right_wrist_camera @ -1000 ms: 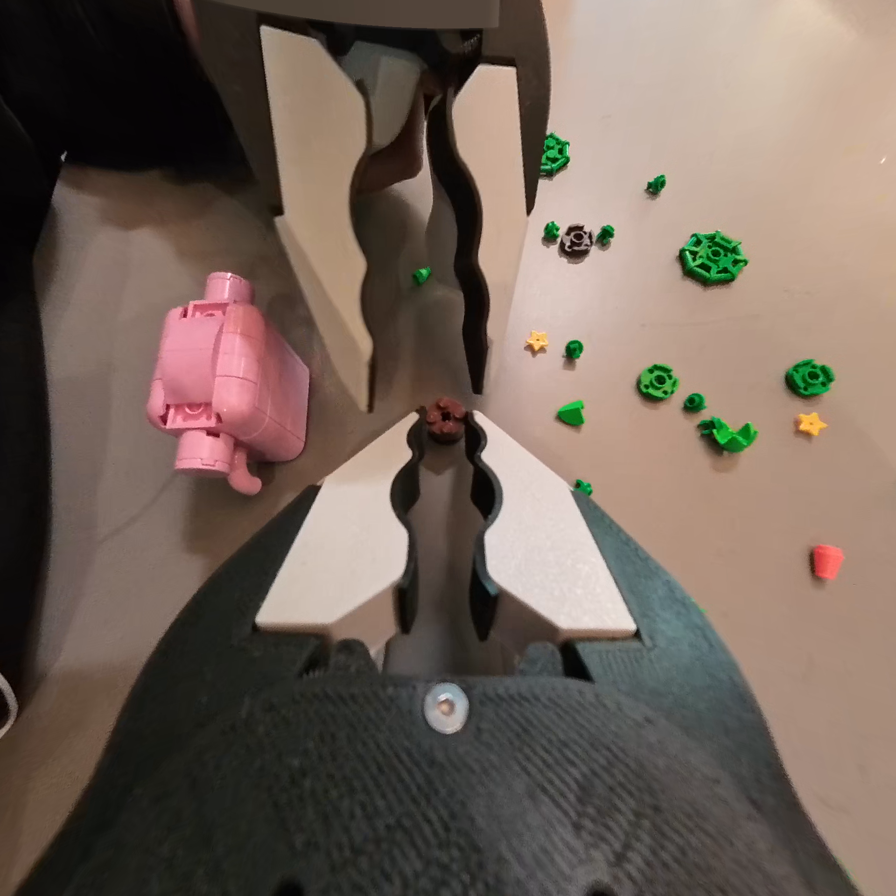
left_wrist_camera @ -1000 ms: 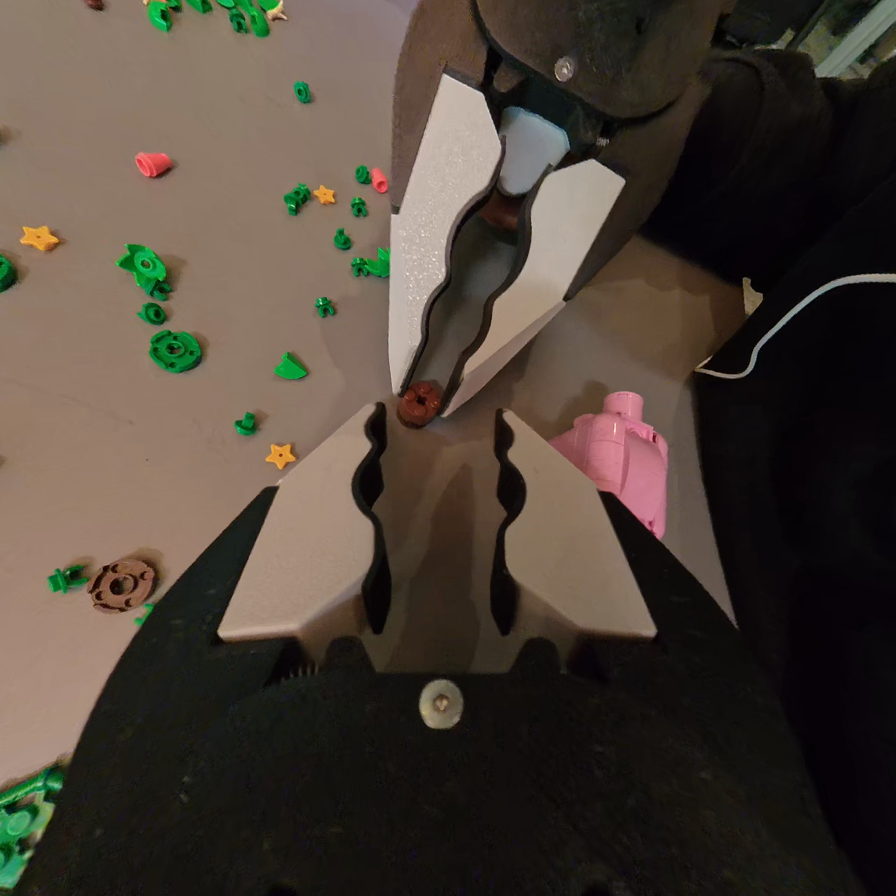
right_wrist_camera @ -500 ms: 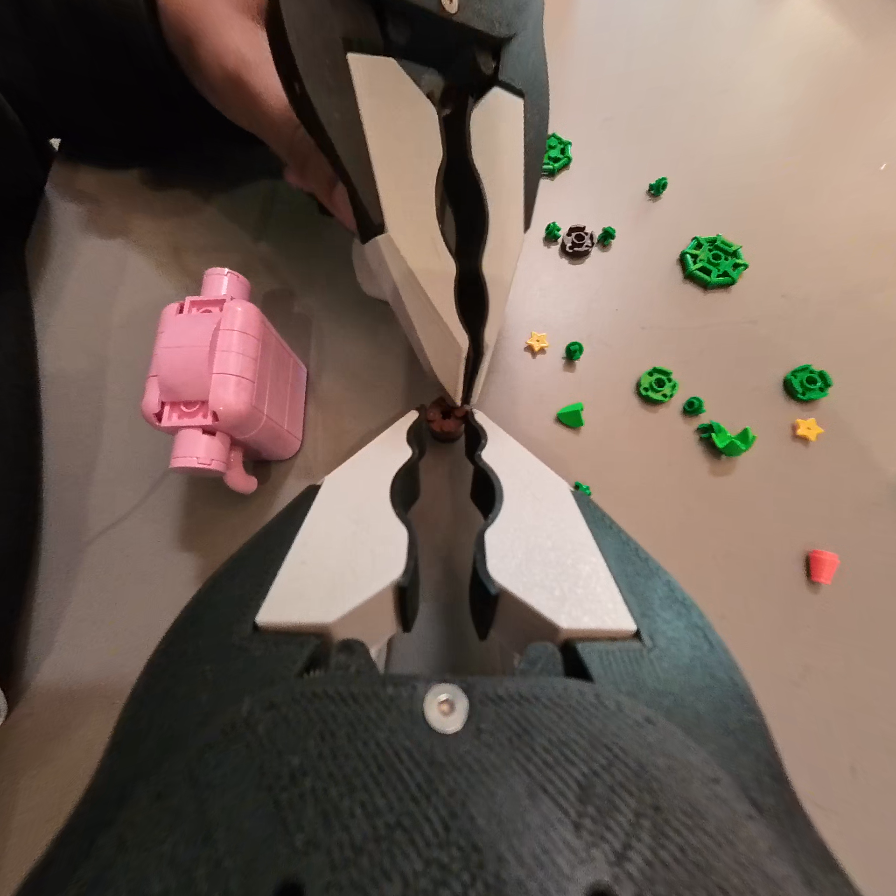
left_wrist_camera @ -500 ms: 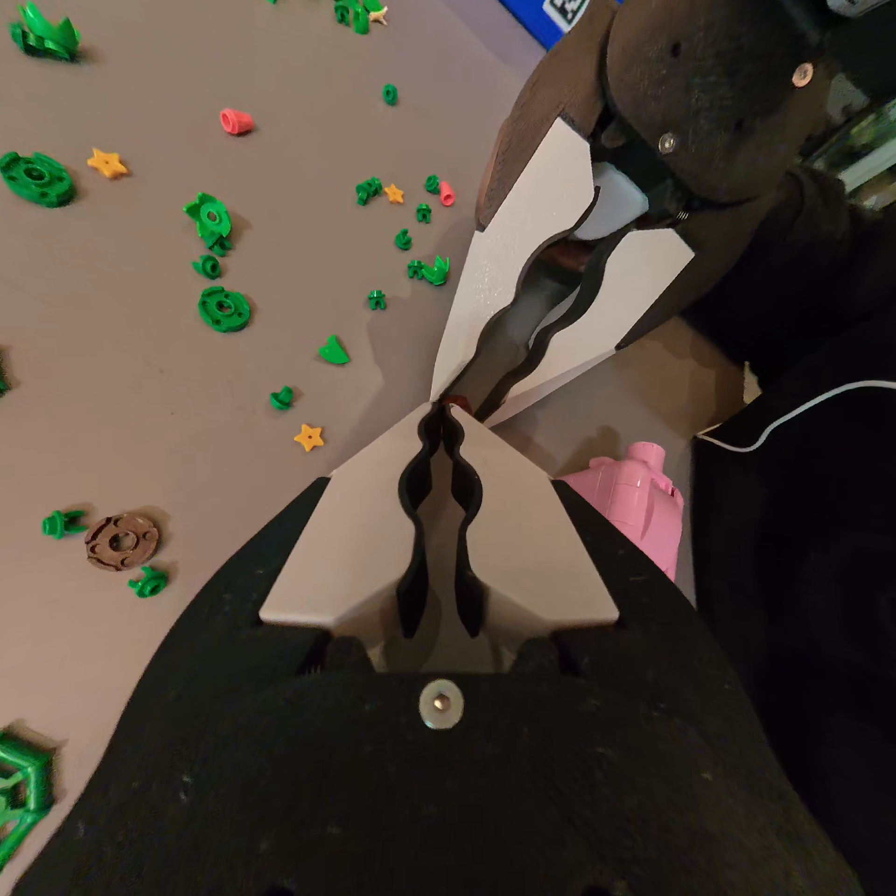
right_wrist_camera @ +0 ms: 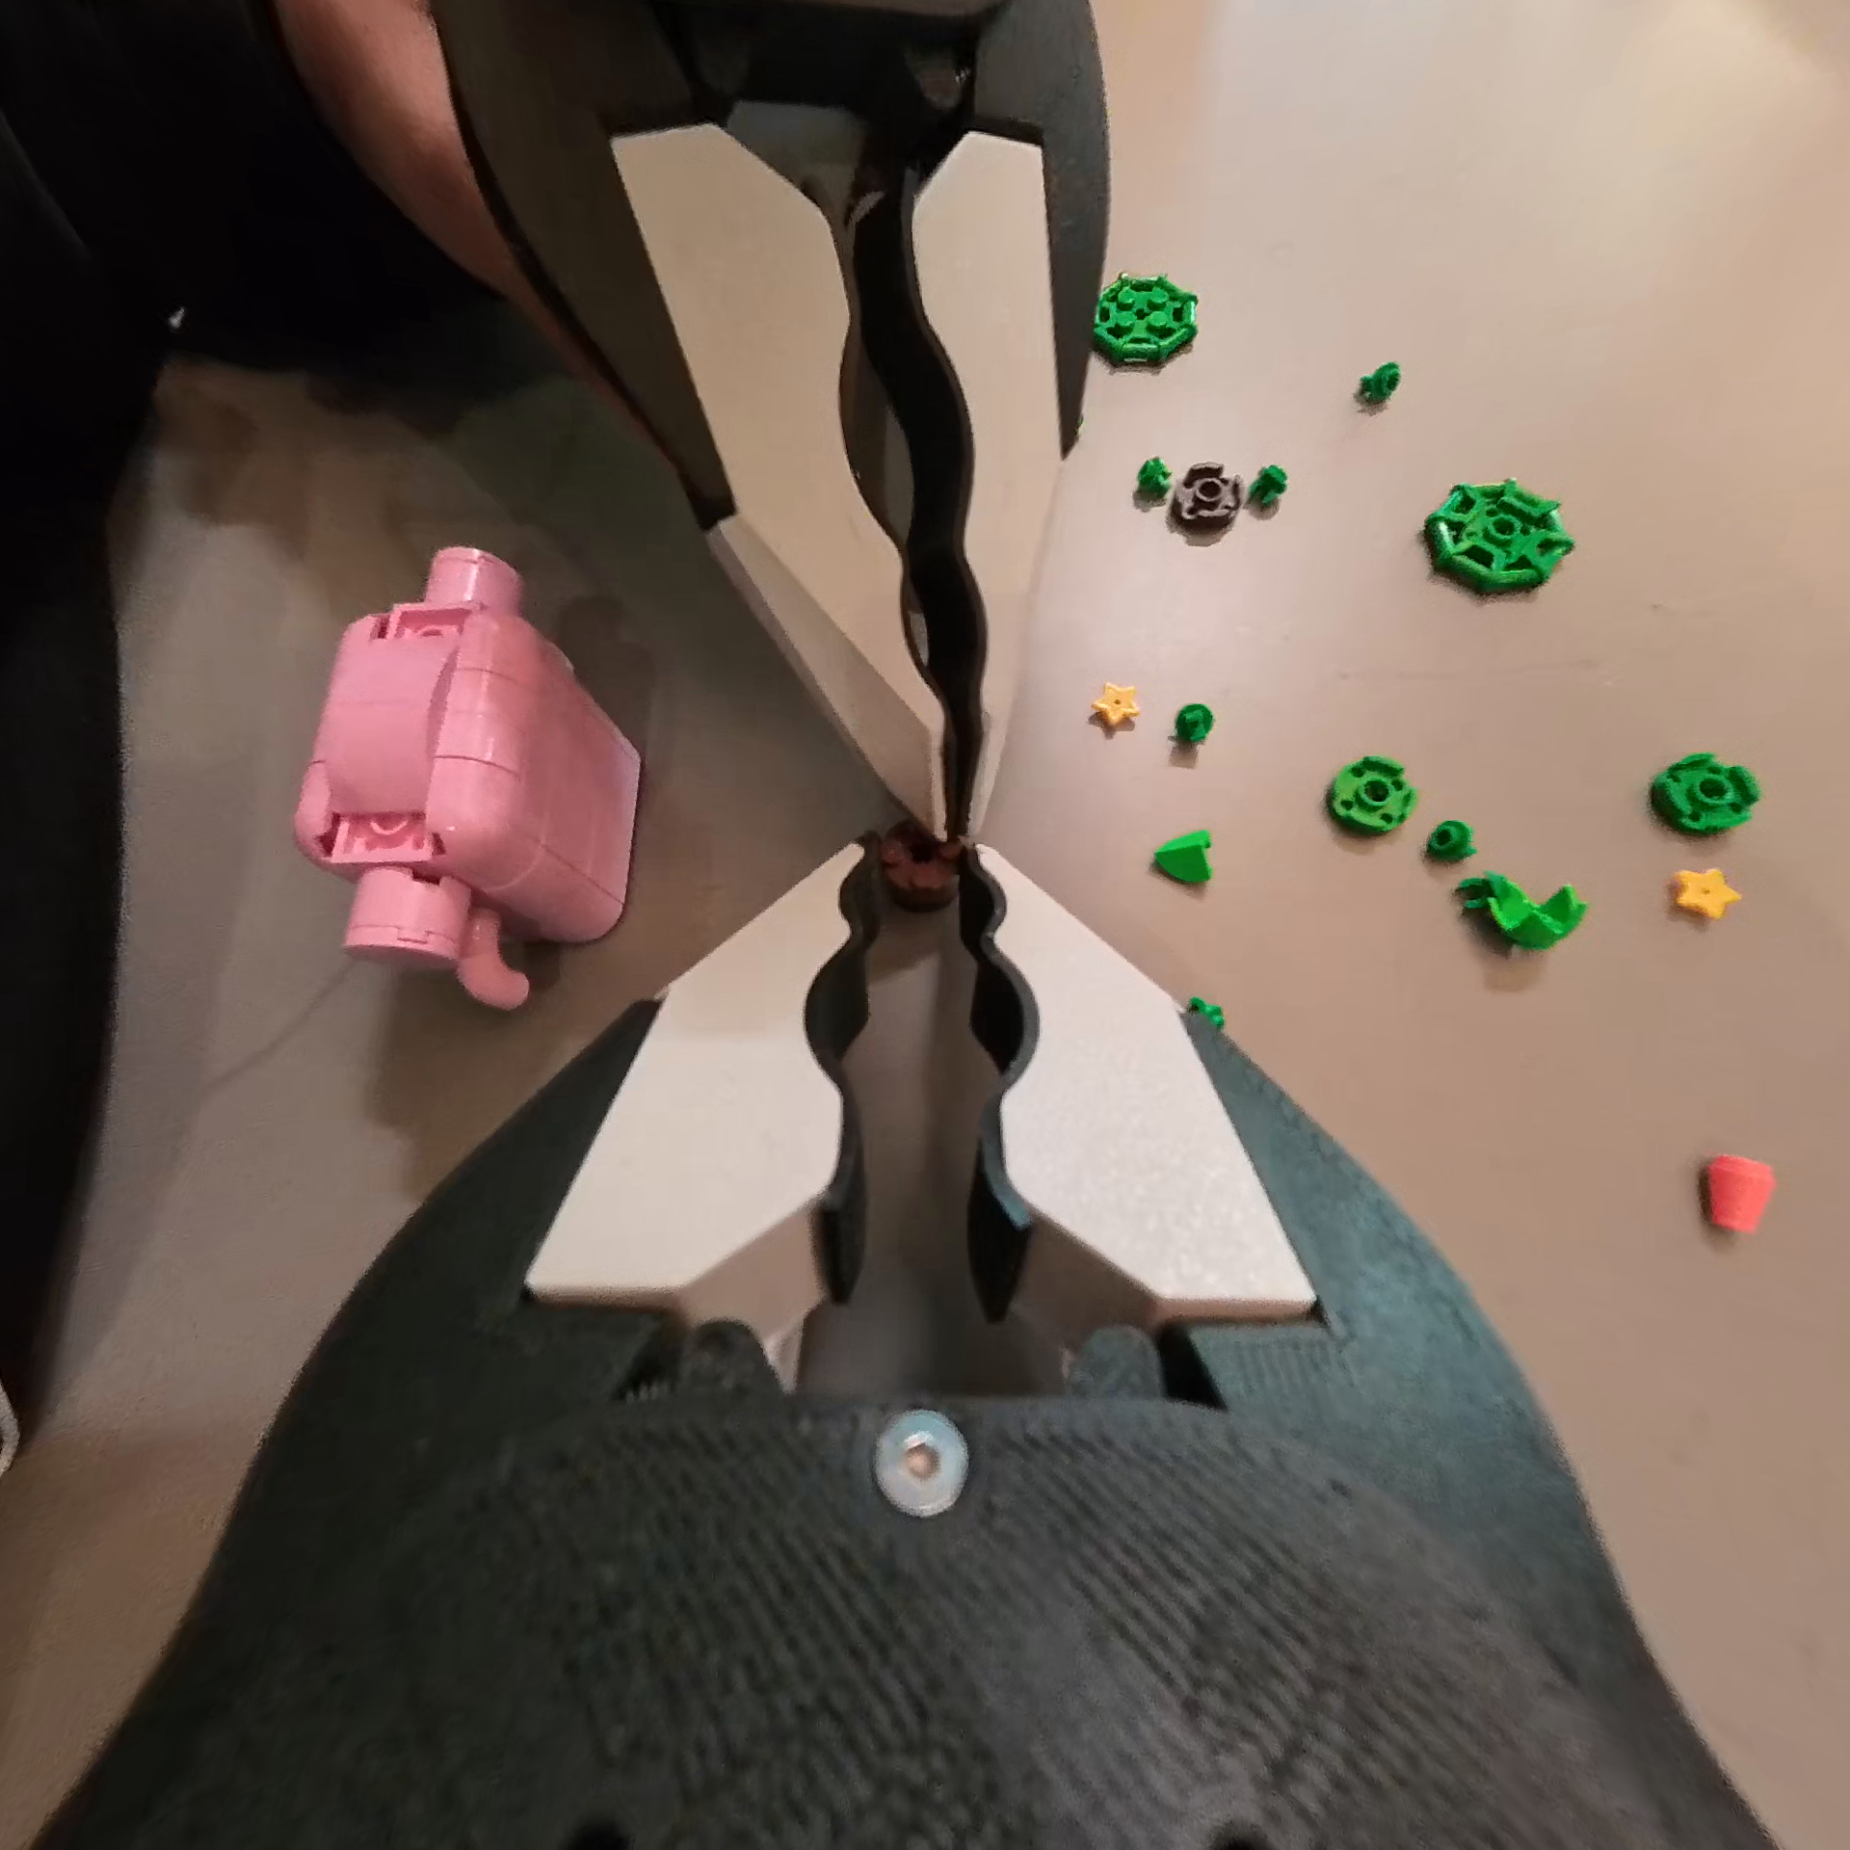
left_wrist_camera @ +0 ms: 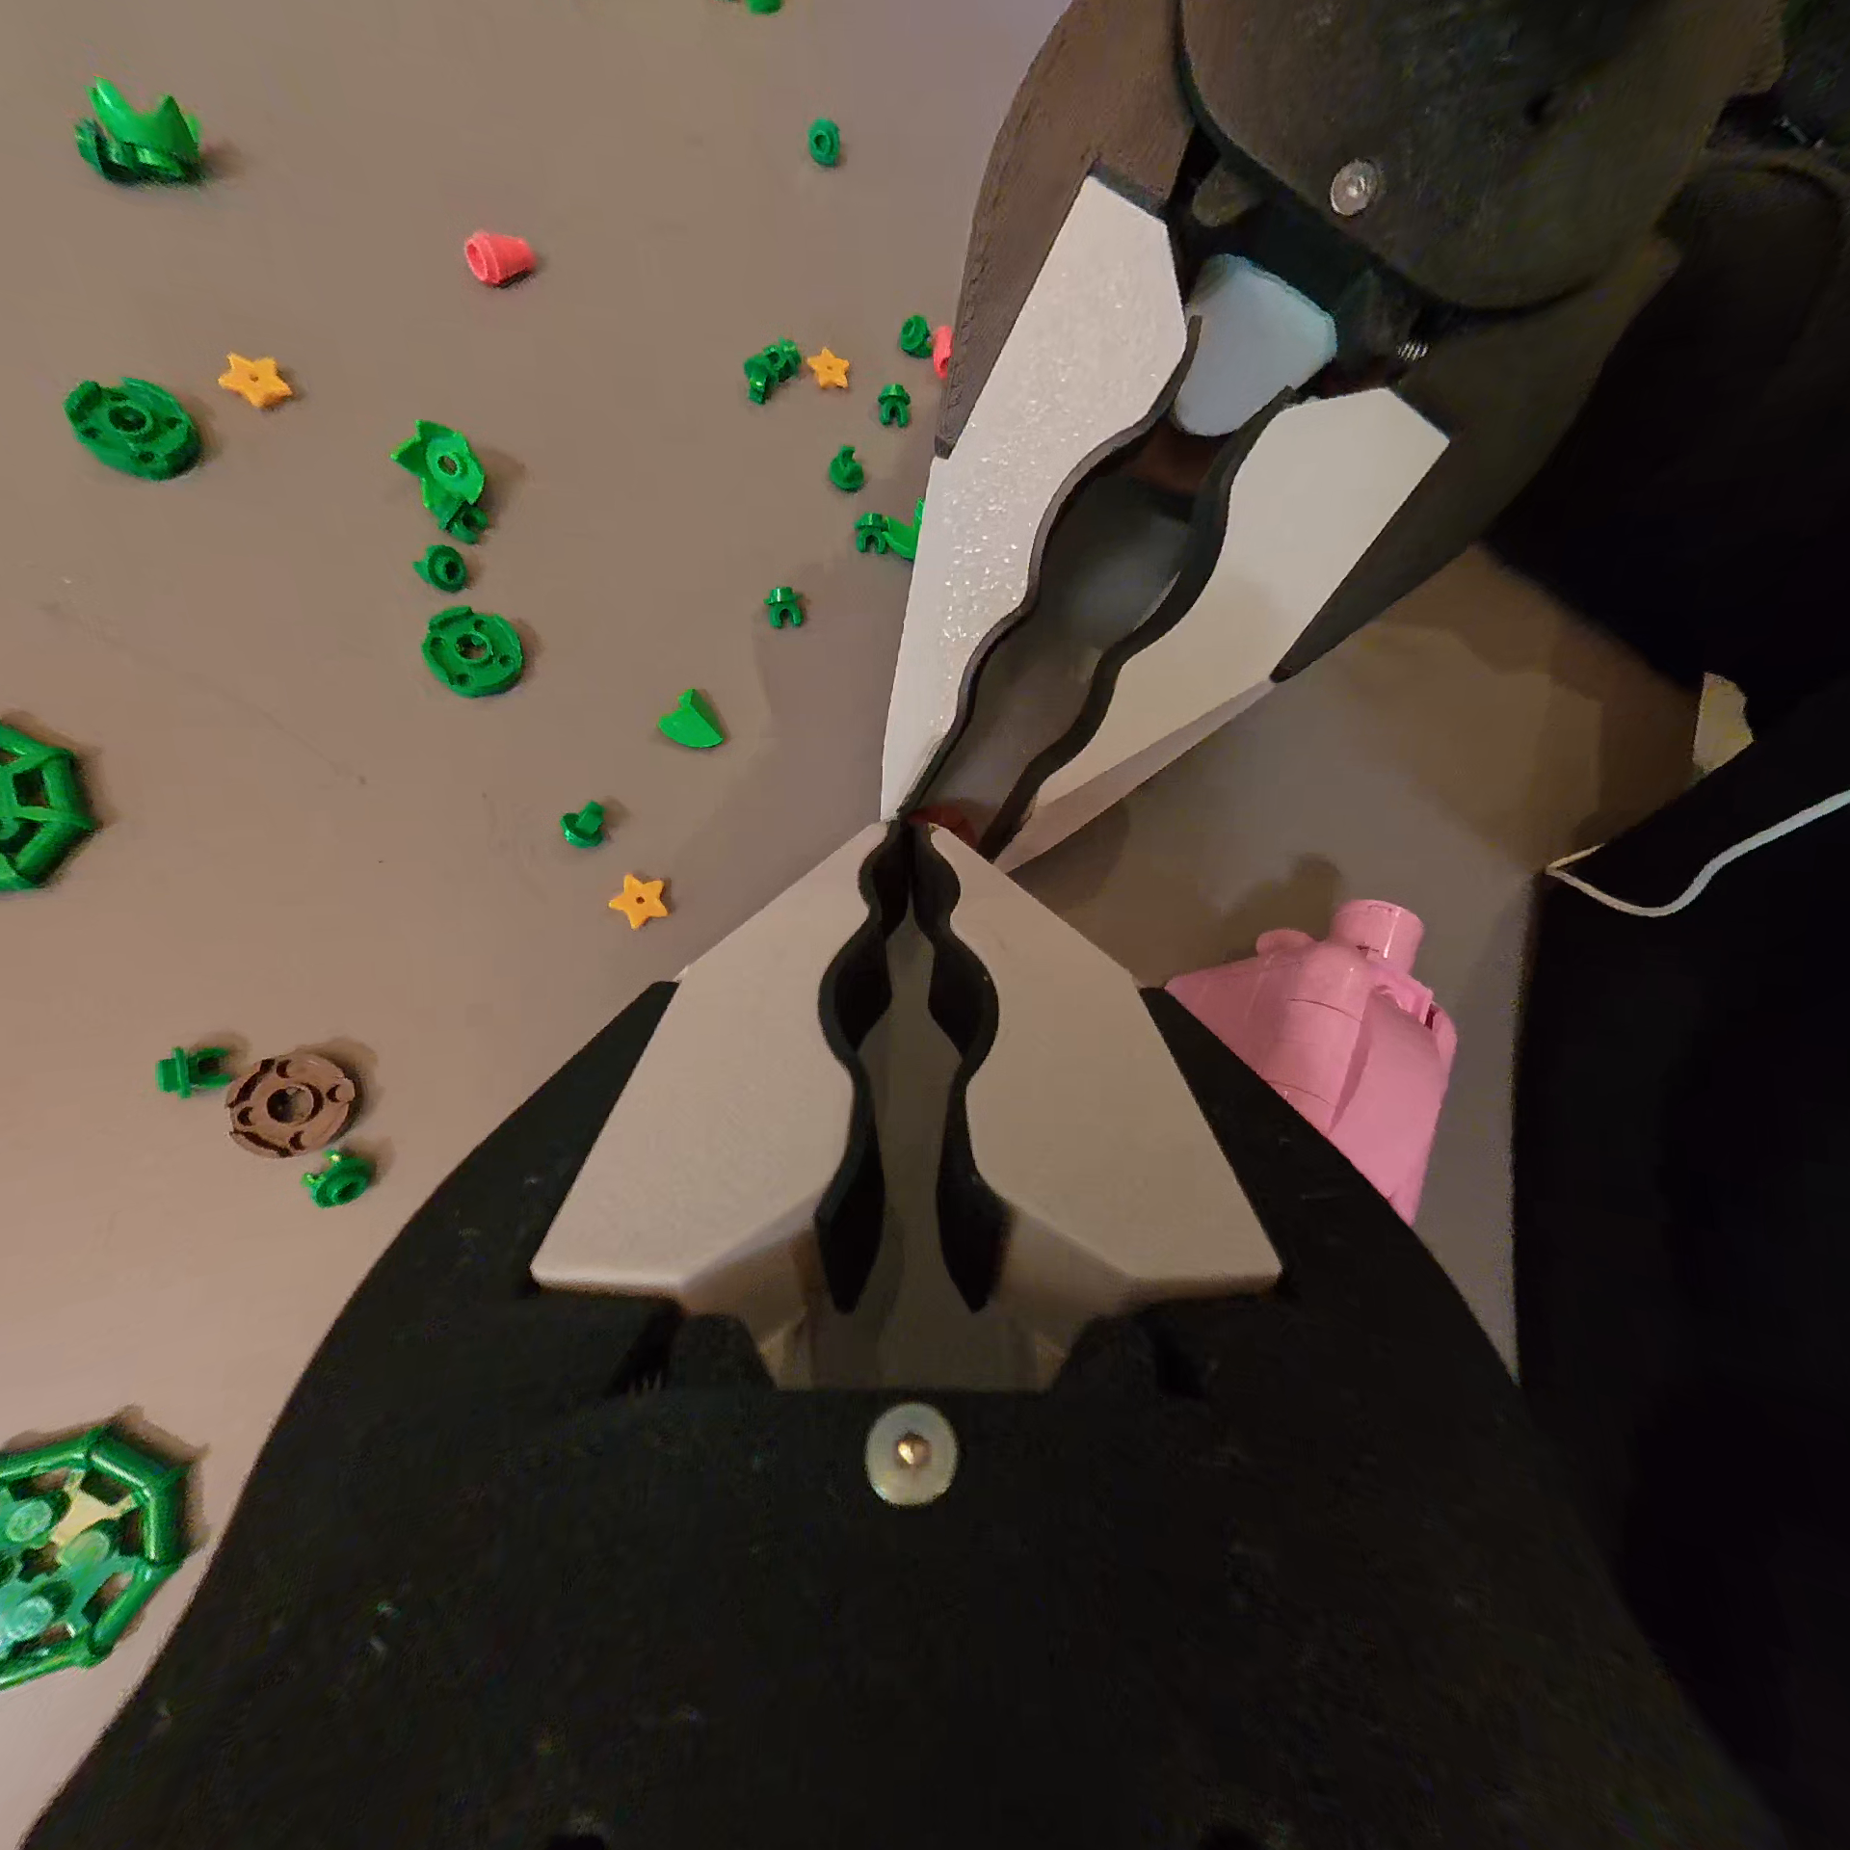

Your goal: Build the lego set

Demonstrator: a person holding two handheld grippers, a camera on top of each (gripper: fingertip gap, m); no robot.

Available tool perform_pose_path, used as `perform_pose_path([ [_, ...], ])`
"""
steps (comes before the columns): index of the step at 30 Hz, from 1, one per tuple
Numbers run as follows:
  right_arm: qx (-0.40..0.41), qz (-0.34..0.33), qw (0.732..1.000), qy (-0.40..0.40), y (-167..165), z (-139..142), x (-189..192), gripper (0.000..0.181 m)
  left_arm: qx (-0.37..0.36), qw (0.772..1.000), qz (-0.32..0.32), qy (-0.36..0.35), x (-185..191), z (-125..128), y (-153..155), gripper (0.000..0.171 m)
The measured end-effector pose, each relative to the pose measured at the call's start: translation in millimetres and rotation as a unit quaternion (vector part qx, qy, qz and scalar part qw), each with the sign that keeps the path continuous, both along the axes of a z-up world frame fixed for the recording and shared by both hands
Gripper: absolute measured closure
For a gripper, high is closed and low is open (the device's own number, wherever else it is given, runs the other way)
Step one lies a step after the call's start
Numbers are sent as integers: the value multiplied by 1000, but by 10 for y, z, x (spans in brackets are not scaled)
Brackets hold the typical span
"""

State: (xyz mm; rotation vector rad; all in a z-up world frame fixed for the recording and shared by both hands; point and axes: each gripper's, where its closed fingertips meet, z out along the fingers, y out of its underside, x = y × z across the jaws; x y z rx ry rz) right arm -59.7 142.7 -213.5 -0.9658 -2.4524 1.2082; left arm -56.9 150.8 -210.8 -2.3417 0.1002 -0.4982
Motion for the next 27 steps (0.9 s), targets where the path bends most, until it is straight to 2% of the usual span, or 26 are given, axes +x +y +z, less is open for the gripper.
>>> perform_pose_path([
  [6, -10, -16, 999, 27, 38, 113, -3, 162, 2, 1000, -6, 16, 20, -4, -4, 171],
  [9, -30, -29, 997, 61, 82, 304, -26, 181, 2, 1000, -6, 17, 20, -3, -3, 171],
  [11, -44, -25, 996, 73, 49, 372, -12, 181, 3, 1000, -6, 13, 21, -3, -3, 171],
  [15, -3, -13, 1000, 21, 20, 69, 29, 181, 4, 1000, -5, 11, 21, -3, -3, 171],
  [19, -18, -15, 999, 38, 1, 192, 21, 181, 4, 1000, -5, 14, 22, -3, -5, 171],
  [21, 0, -10, 1000, 16, -10, 82, 40, 181, 4, 1000, -5, 12, 24, -4, -7, 171],
  [24, 17, -9, 1000, 17, -4, 67, 35, 181, 2, 1000, -5, 5, 30, -5, -11, 171],
  [25, 22, -9, 999, 35, -8, 115, 27, 181, 1, 1000, -4, 4, 31, -4, -12, 171],
  [27, -18, 0, 998, 57, -88, 277, 50, 181, 1, 1000, -4, 0, 32, -5, -12, 171],
])
